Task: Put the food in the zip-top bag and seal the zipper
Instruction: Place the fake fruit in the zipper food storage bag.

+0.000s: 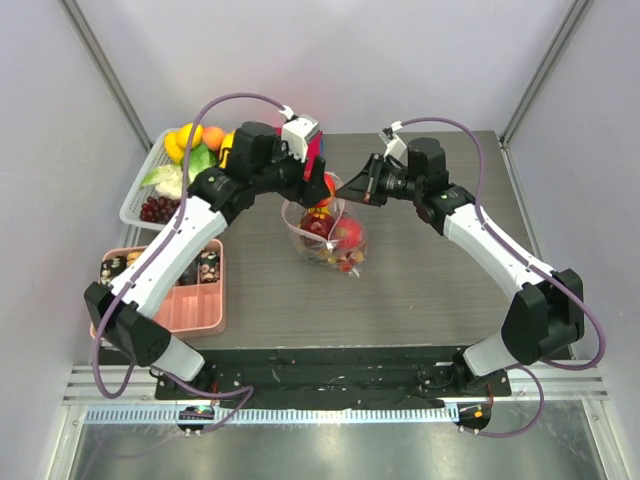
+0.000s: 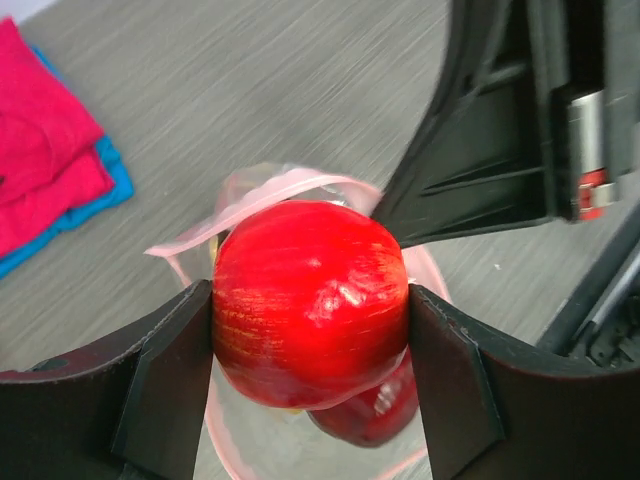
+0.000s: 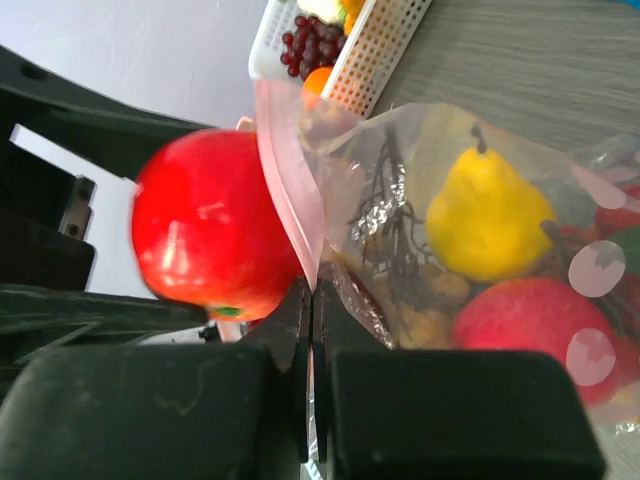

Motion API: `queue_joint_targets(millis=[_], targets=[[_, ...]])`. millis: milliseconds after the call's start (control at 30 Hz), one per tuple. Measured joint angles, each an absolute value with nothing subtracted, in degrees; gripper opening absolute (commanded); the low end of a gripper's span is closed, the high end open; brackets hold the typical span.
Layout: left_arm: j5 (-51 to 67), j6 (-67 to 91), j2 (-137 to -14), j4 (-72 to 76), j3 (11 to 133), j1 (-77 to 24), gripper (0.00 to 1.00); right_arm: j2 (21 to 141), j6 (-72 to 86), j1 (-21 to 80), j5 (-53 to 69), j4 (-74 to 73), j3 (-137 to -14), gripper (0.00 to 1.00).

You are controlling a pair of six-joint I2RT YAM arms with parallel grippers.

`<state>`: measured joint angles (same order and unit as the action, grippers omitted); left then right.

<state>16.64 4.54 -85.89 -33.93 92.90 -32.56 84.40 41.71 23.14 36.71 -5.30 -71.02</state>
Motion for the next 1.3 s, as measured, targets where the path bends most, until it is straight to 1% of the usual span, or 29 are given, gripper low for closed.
queue_joint_targets(millis=[100, 200, 300, 333, 400, 433, 500, 667, 800, 900, 1000, 1100, 1133, 1233, 1300], targets=[[12.16, 5.15, -87.9, -34.2, 92.84, -34.2, 0.5, 84.51, 41.93, 22.5, 36.82, -5.8, -70.94, 0.01], [7.99, 5.8, -89.8, -34.2, 92.82, -35.44, 0.54, 84.49, 42.0, 22.72, 37.39, -4.73, -70.94, 0.01], [5.06, 6.26, -91.68, -34.37, 92.53, -36.25, 0.65, 84.49, 42.0, 22.83, 37.71, -4.05, -70.94, 0.01], [4.58, 6.5, -92.07, -34.39, 92.4, -36.42, 0.74, 84.49, 42.0, 22.83, 37.85, -3.92, -70.94, 0.01], [3.7, 6.94, -92.33, -34.39, 92.09, -36.86, 0.84, 84.49, 42.0, 22.81, 37.89, -3.88, -70.94, 0.01], [3.27, 7.05, -92.33, -34.46, 92.01, -37.04, 0.92, 84.49, 41.98, 22.83, 38.0, -3.86, -70.94, 0.01], [2.5, 7.29, -92.25, -34.74, 92.01, -37.06, 0.99, 84.49, 42.0, 22.83, 38.2, -3.81, -70.94, 0.01], [4.71, 5.87, -89.52, -37.28, 92.29, -35.05, 1.0, 84.47, 41.78, 22.92, 38.81, -3.68, -70.94, 0.01], [10.7, -2.87, -83.88, -41.78, 94.8, -31.86, 1.0, 84.47, 40.84, 22.92, 39.35, -3.68, -70.94, 0.01], [17.19, -14.79, -79.11, -47.59, 97.95, -30.2, 0.97, 84.47, 40.45, 22.92, 39.81, -3.7, -70.94, 0.01], [22.04, -28.51, -75.48, -54.11, 98.48, -30.26, 0.95, 84.47, 40.1, 22.92, 40.23, -3.73, -70.94, 0.01], [25.26, -41.17, -73.38, -57.76, 94.41, -30.39, 0.92, 84.47, 39.42, 22.92, 40.62, -3.79, -70.94, 0.01], [26.09, -45.1, -73.01, -58.37, 92.38, -30.39, 0.88, 84.47, 39.27, 22.92, 40.71, -3.86, -70.94, 0.01], [27.33, -54.7, -73.47, -59.24, 87.5, -30.41, 0.81, 84.47, 38.63, 23.07, 41.25, -4.34, -70.96, 0.01], [27.7, -59.51, -75.26, -60.1, 86.94, -30.5, 0.8, 84.47, 37.95, 23.2, 41.5, -4.89, -71.07, 0.01]])
